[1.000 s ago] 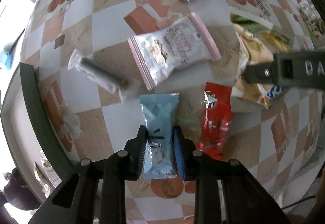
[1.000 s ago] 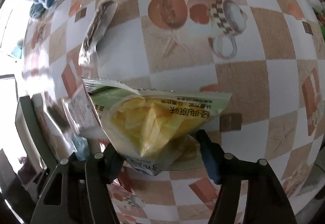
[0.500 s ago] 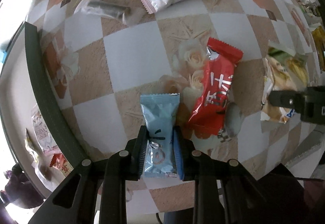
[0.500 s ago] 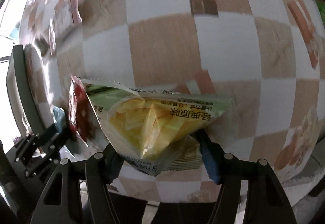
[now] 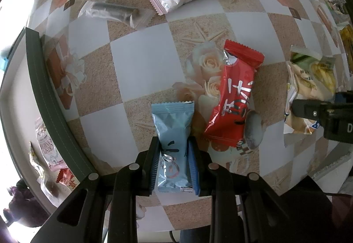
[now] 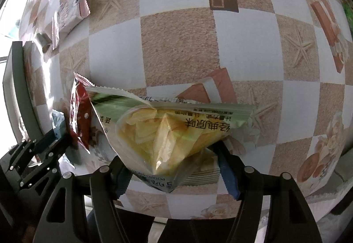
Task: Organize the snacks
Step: 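Carry the blue bar and potato stick bag over the white tray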
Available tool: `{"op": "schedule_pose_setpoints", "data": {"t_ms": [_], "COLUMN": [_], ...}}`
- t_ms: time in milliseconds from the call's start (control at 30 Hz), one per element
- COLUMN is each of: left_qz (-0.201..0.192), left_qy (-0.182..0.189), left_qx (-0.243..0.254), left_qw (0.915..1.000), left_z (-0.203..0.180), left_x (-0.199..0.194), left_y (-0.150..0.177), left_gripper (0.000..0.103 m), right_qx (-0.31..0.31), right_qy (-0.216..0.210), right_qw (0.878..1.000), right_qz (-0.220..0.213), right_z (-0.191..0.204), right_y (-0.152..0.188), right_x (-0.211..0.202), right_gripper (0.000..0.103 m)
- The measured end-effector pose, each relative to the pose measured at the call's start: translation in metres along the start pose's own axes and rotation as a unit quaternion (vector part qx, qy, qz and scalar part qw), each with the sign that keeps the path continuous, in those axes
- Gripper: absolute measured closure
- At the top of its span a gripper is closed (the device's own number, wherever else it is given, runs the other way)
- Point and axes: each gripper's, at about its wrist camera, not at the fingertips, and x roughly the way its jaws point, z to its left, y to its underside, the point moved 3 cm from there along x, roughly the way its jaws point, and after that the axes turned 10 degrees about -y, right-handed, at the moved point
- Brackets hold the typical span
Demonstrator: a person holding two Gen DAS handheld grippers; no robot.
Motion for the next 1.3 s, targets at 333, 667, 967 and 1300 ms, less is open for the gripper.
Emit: {"op": "schedule_pose_setpoints", "data": {"t_ms": [333,667,967,1300], "left_qz": [-0.002,-0.015,-0.043,-0.062], "left_qy": [0.007,0.029,0.033,0.034], "left_qx": [-0.007,-0.022,-0.034,-0.055], "left_qw": [0.9999,0.9992,0.9980,0.9960], "left_z": [0.004,0.023,0.043,0.066], "left_x": [-0.004,-0.015,-0.034,-0.046], "left_y": [0.003,0.011,0.015,0.028], "left_gripper": [0.075,0.076,0.076,0.076], "right_qx": [-0.002,0.022,0.017,0.007], "right_qy": [0.002,-0.015,-0.022,-0.028], "right_qw": [1.000,1.000,1.000,0.999], "right_qz": [0.003,0.015,-0.001,-0.018], "right_z": [0.002,-0.003,0.006,0.016], "right_y": [-0.001,0.005,0.000,-0.003], "right_x": [0.000,-0.002,-0.018,-0.034], "right_gripper": [0.034,0.035,0.038,0.038]}}
